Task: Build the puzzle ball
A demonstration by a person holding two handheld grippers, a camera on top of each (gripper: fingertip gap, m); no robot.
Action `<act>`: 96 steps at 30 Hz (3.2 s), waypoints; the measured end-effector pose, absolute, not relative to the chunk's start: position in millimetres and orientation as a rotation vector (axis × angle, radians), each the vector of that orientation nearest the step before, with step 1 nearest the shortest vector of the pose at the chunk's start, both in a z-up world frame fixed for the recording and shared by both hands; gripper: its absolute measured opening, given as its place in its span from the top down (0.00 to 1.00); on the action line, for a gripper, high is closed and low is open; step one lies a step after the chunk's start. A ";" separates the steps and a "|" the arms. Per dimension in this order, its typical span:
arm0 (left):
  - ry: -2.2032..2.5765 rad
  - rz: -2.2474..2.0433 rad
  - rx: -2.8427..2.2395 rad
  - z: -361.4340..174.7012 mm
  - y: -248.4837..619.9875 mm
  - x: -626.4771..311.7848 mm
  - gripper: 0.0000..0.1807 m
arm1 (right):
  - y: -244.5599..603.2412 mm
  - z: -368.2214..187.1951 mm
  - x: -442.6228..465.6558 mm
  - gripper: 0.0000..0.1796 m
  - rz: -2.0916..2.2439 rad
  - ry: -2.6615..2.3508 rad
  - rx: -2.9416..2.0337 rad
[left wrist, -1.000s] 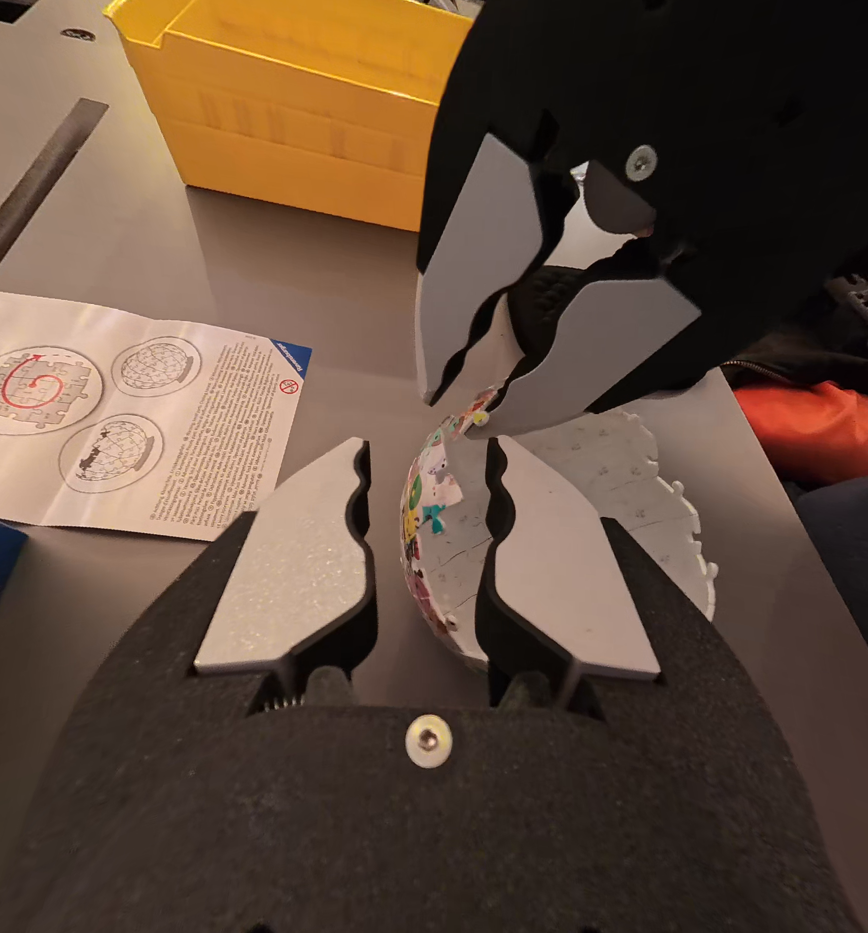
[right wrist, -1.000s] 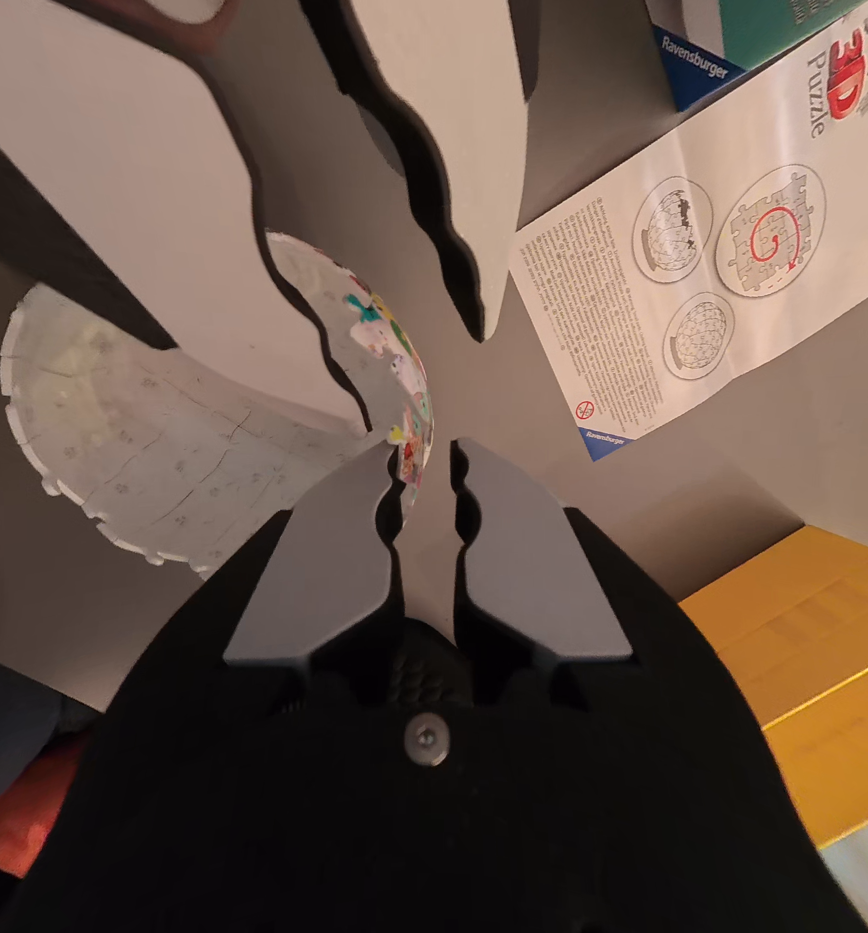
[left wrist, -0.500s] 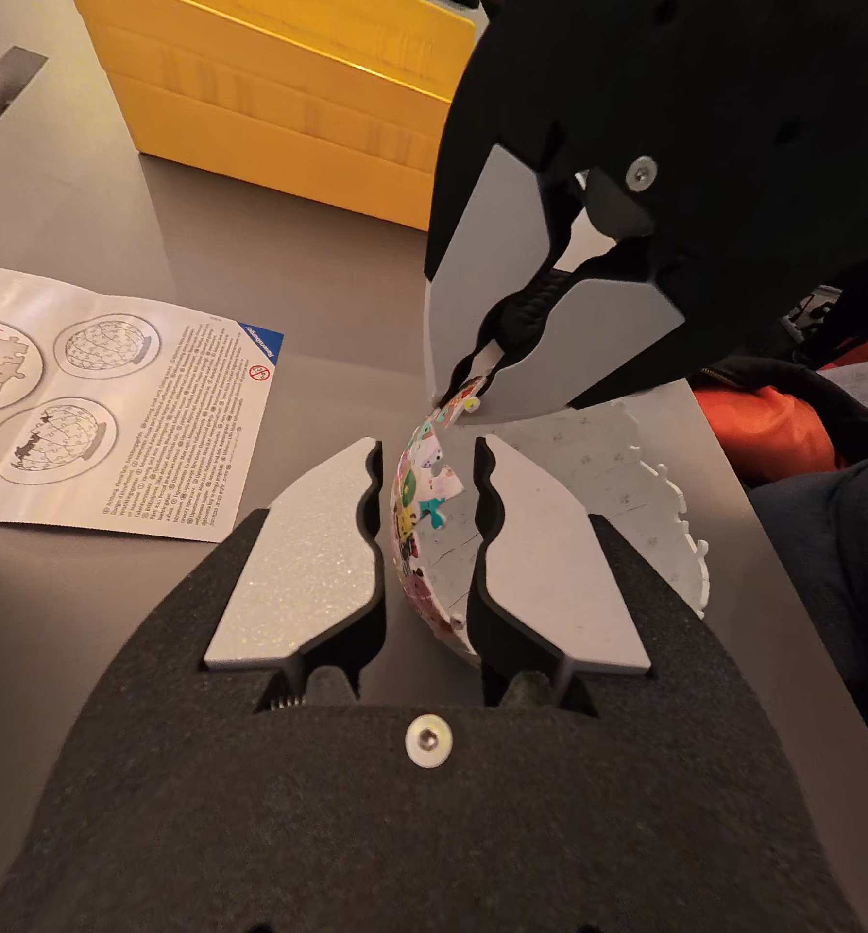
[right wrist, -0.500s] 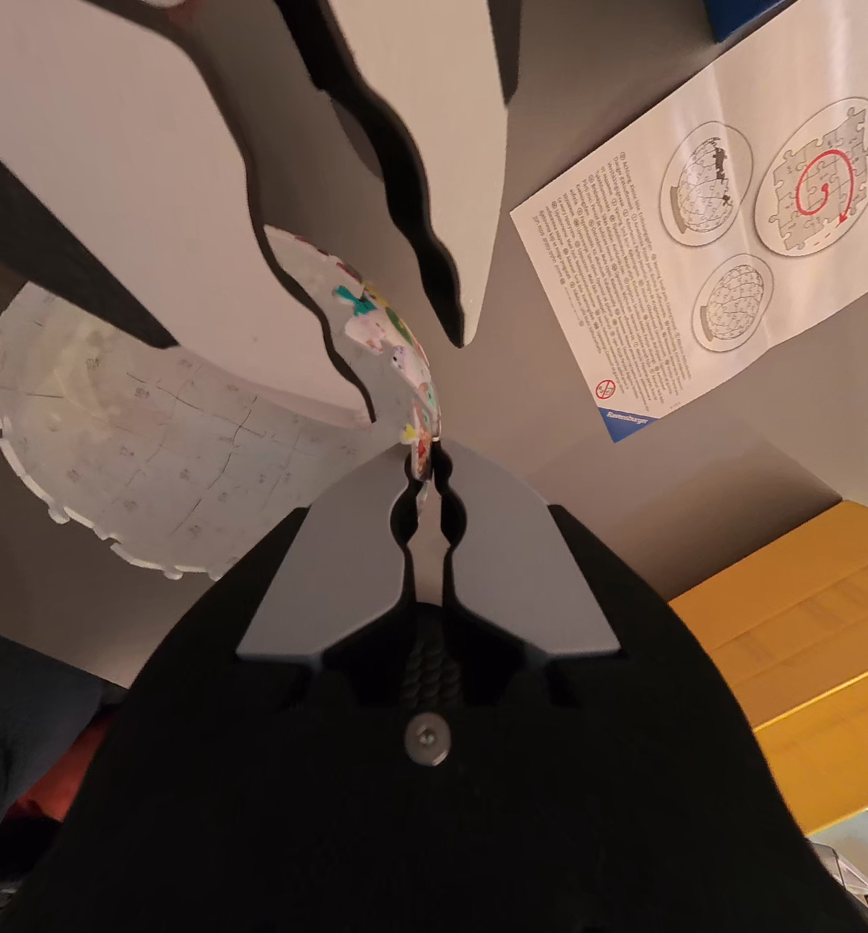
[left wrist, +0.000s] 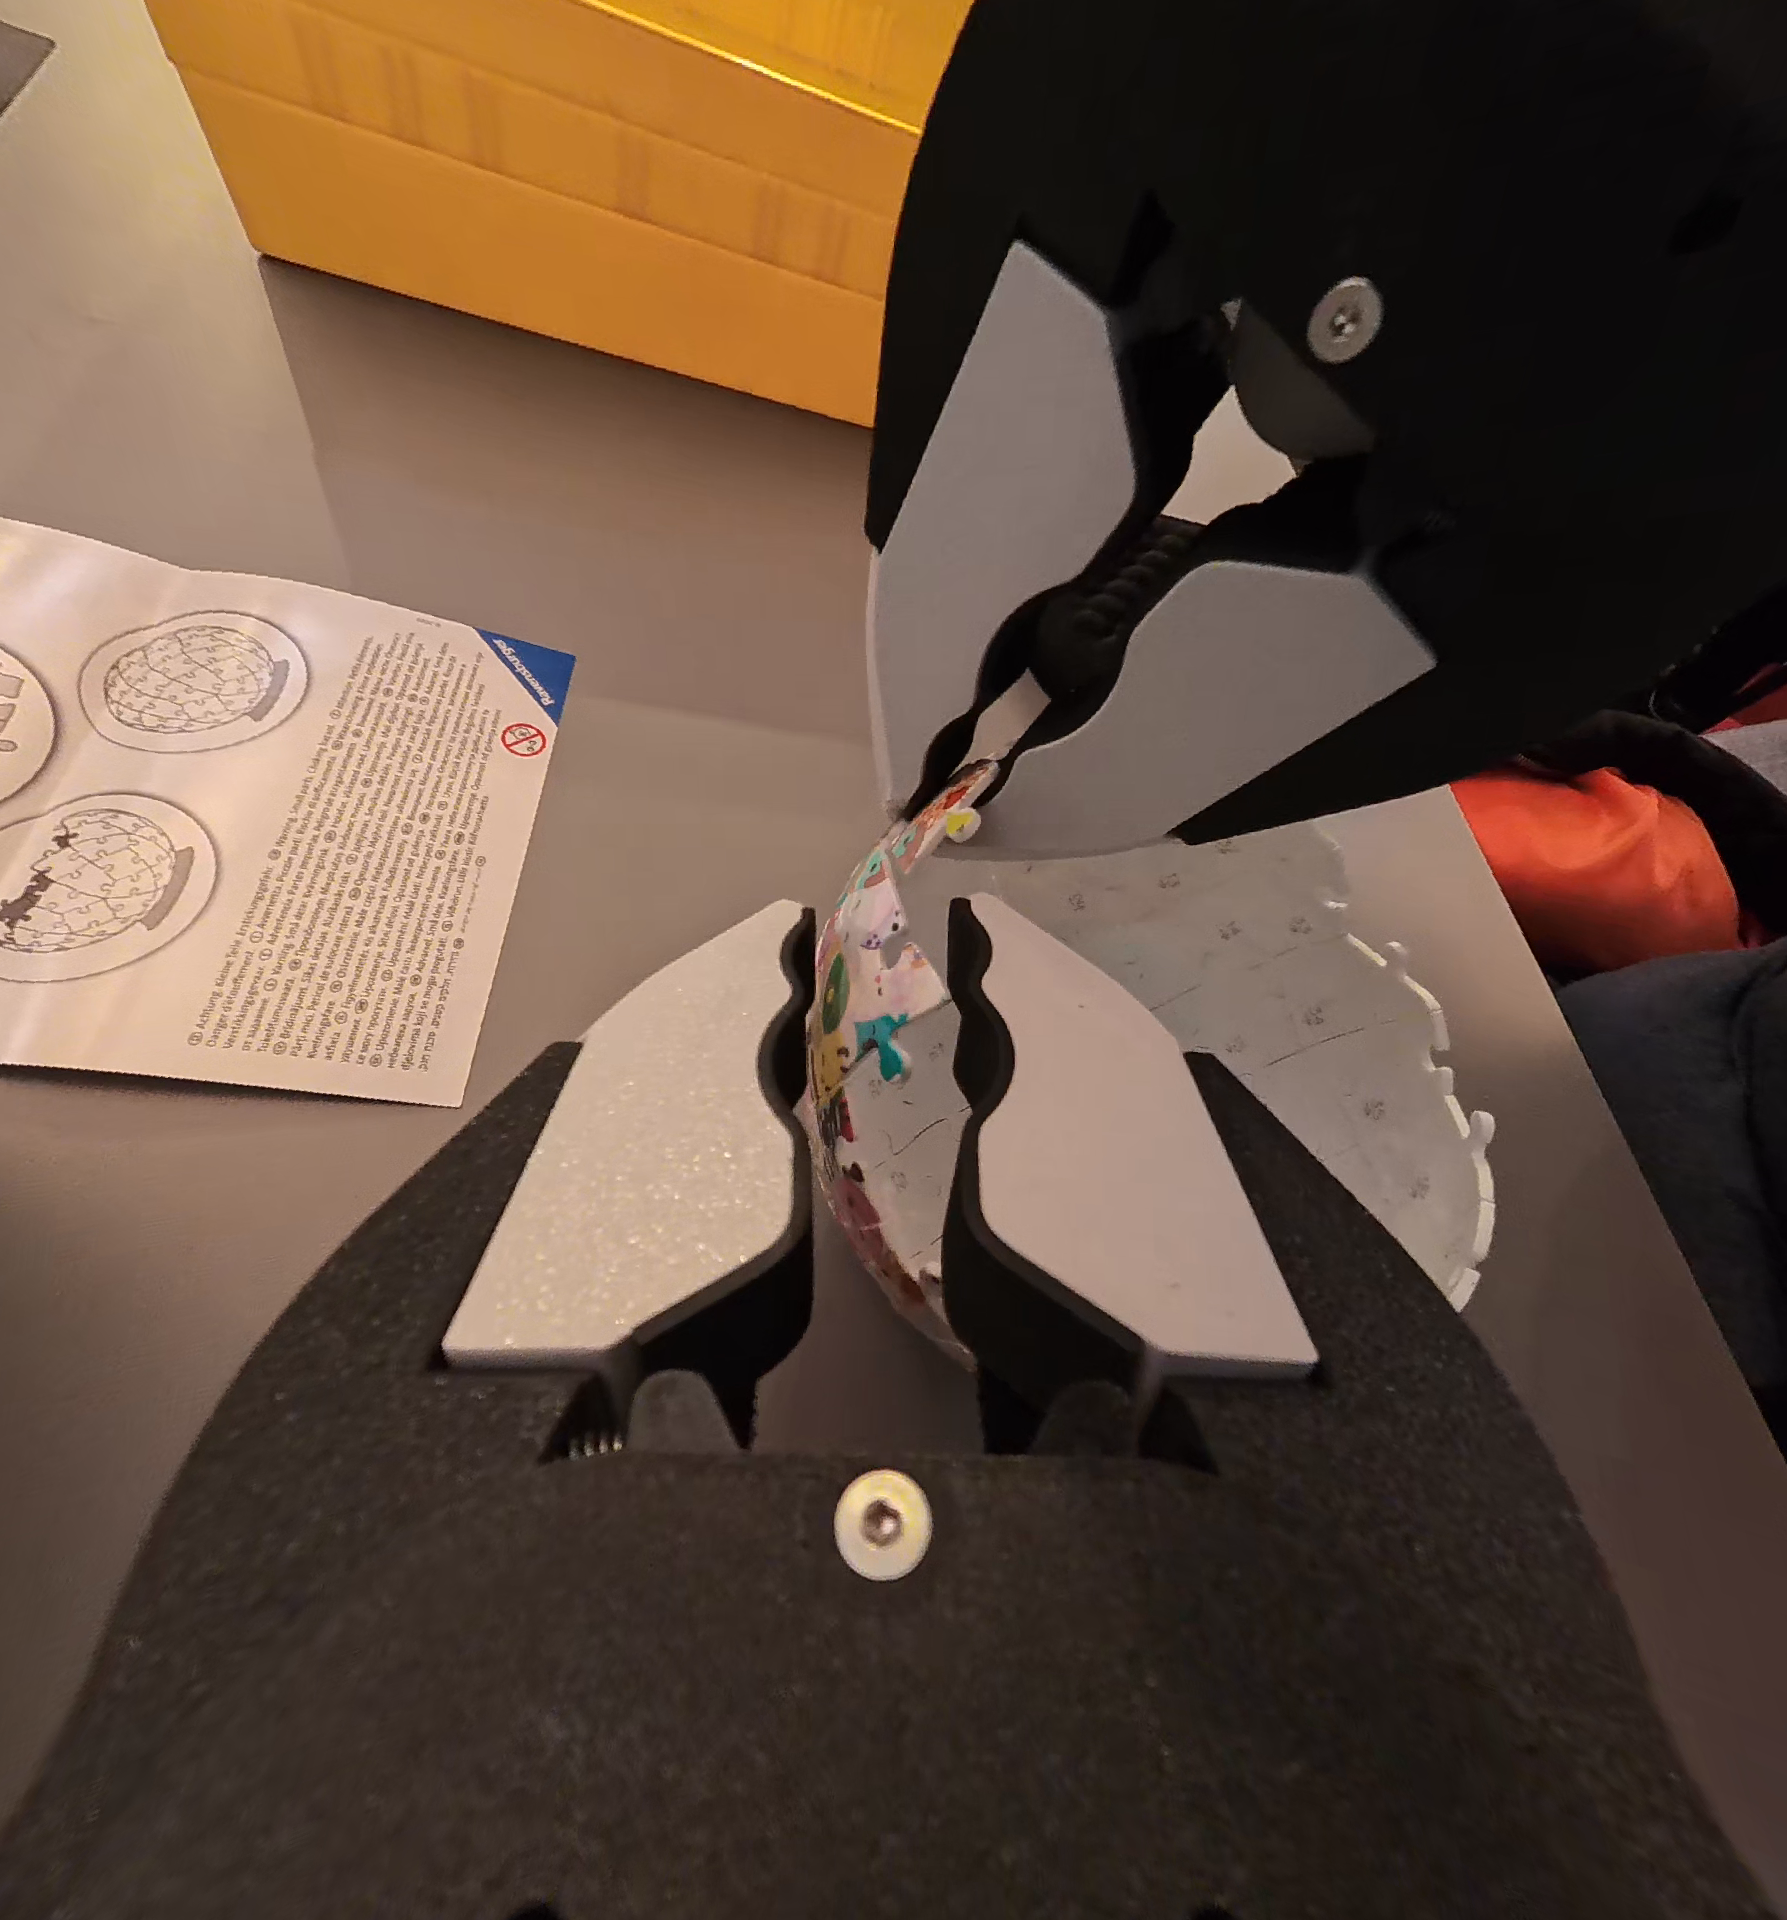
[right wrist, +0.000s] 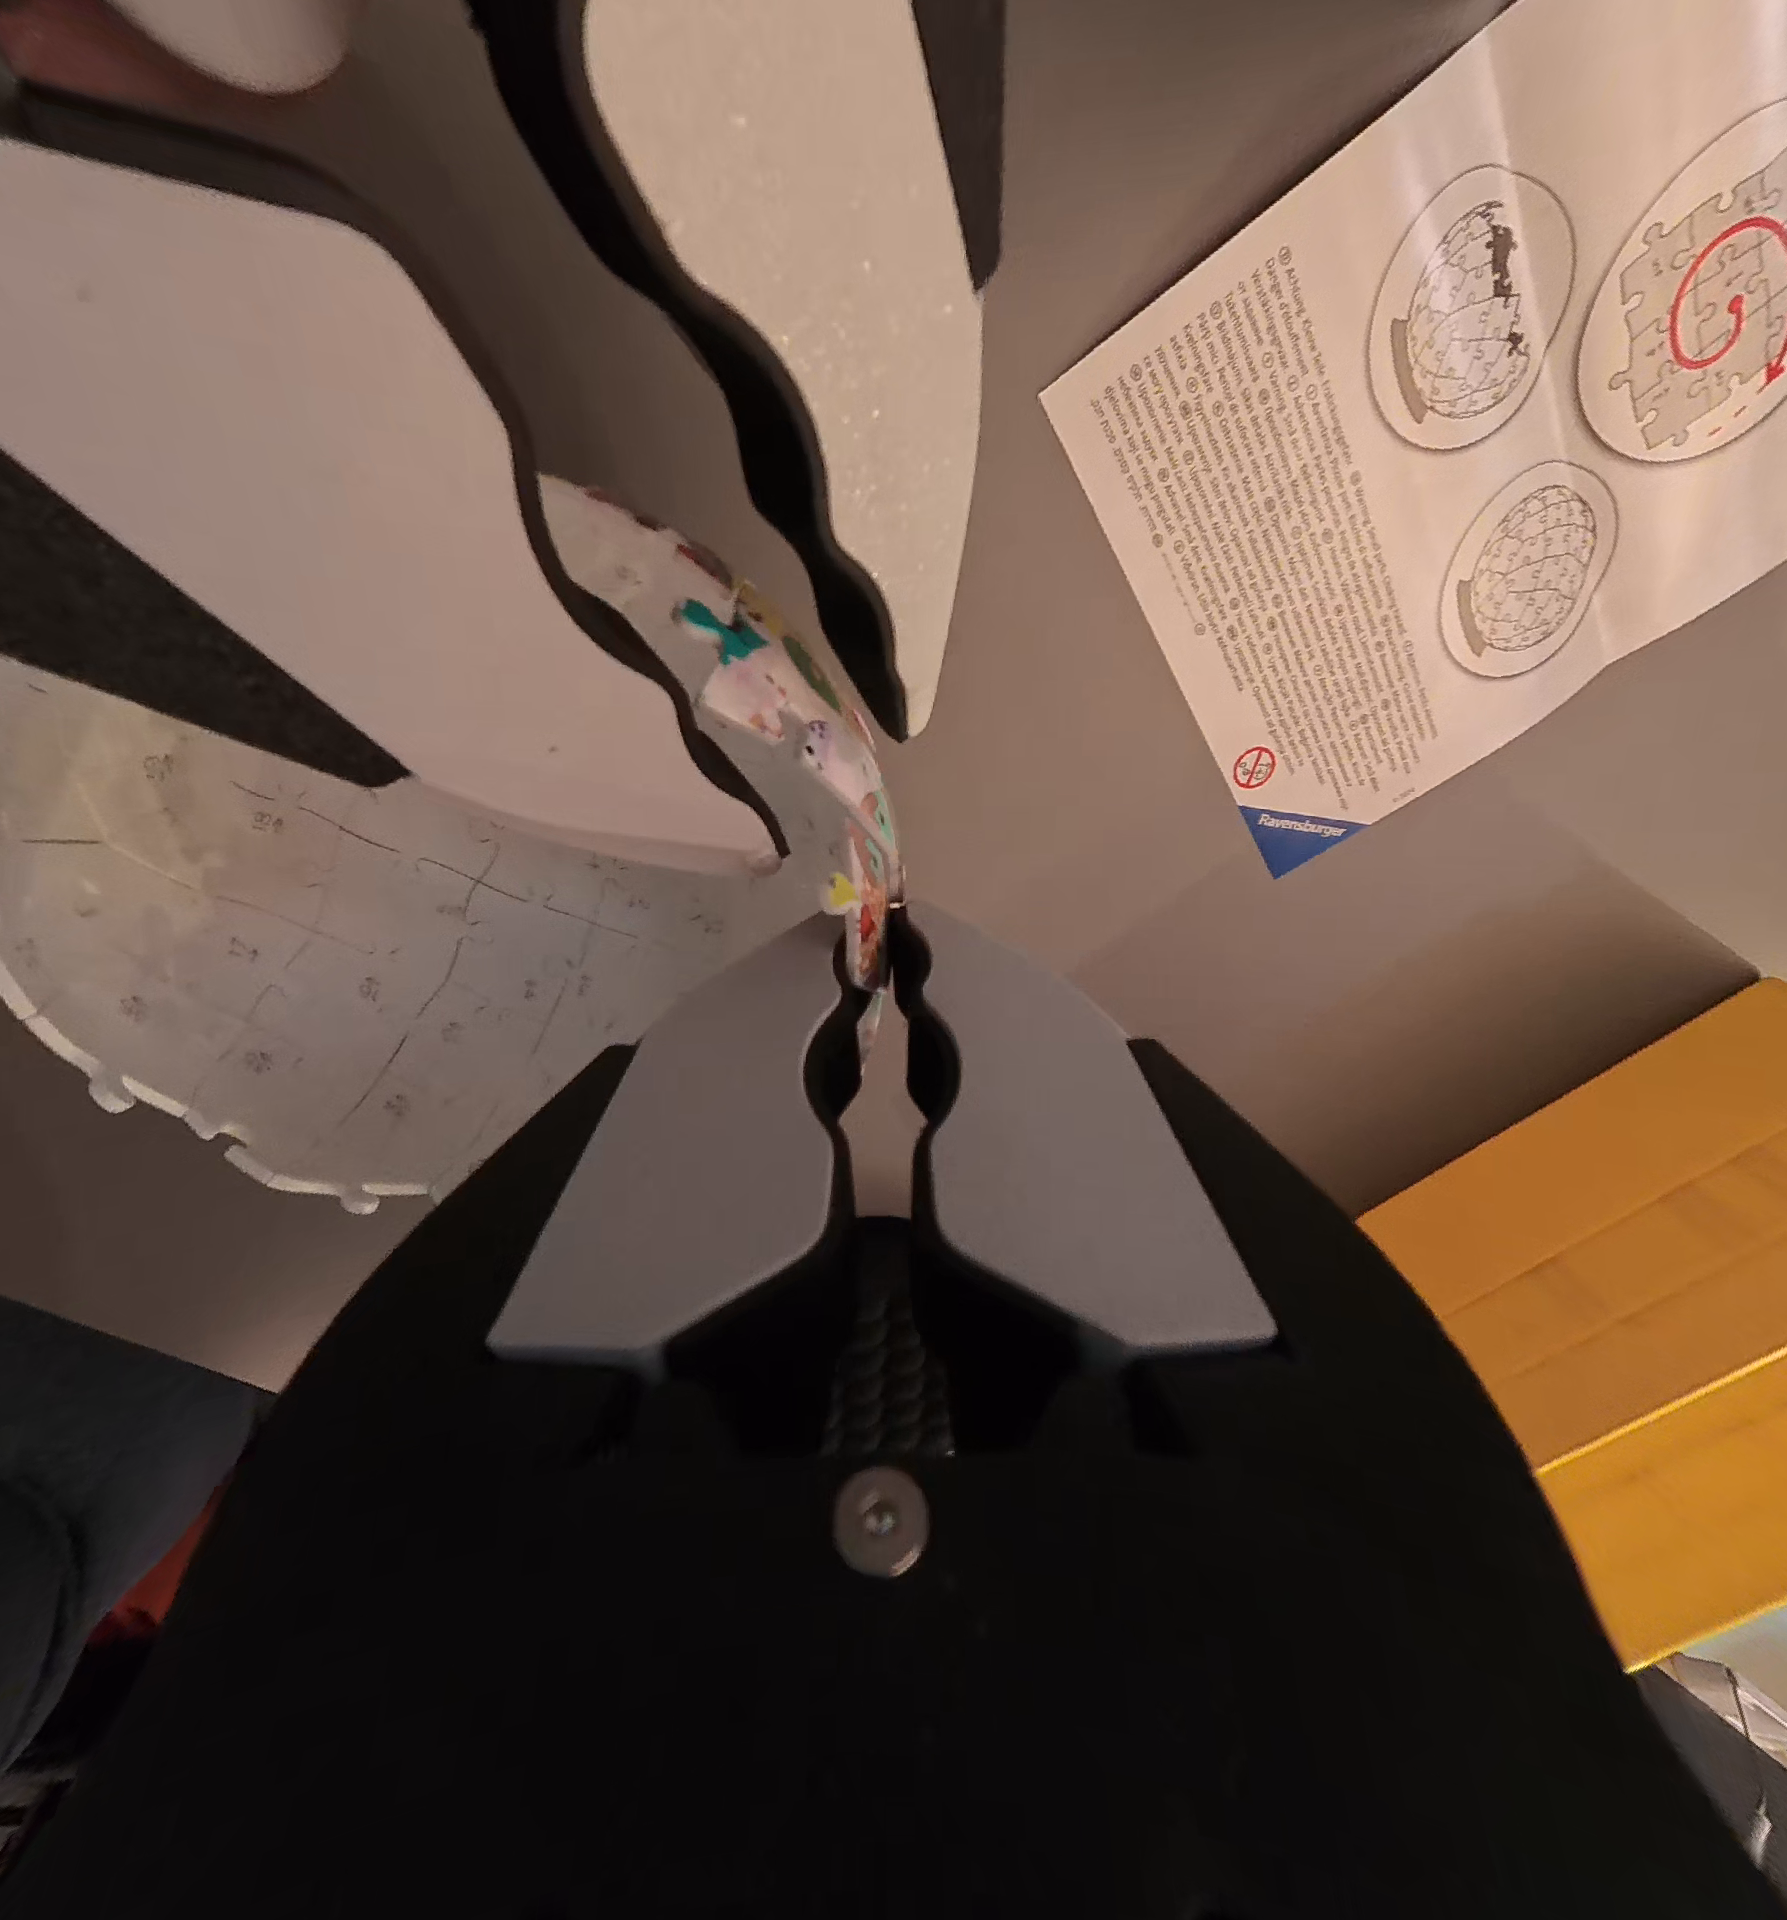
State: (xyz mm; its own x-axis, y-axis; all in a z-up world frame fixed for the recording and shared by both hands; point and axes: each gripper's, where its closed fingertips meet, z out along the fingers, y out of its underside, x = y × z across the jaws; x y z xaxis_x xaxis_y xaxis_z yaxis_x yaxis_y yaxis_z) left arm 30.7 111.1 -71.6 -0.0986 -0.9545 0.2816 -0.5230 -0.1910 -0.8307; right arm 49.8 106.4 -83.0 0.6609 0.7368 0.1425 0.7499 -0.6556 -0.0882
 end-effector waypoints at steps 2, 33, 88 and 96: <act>1.614 -1.230 -1.715 -71.6 110.8 30.8 0.87 | 106.5 -83.0 49.5 0.97 -0.136 -1.236 -2.730; 1.623 -1.254 -1.707 -71.3 107.0 32.4 0.88 | 109.4 -79.2 47.3 0.96 -0.168 -1.328 -2.637; 1.609 -1.299 -1.710 -69.5 104.1 35.2 0.88 | 104.1 -80.6 54.8 0.83 -0.176 -1.268 -2.681; 1.605 -1.305 -1.707 -68.2 104.0 35.2 0.88 | 102.2 -78.6 59.2 0.78 -0.159 -1.237 -2.722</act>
State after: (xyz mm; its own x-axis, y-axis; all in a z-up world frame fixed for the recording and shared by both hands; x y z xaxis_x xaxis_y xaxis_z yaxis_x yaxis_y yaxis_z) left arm 35.2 104.0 -68.2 -0.1282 -0.9380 0.3220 -0.5067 -0.2171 -0.8343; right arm 59.2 102.2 -78.6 0.6547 0.7395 0.1566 0.7551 -0.6494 -0.0902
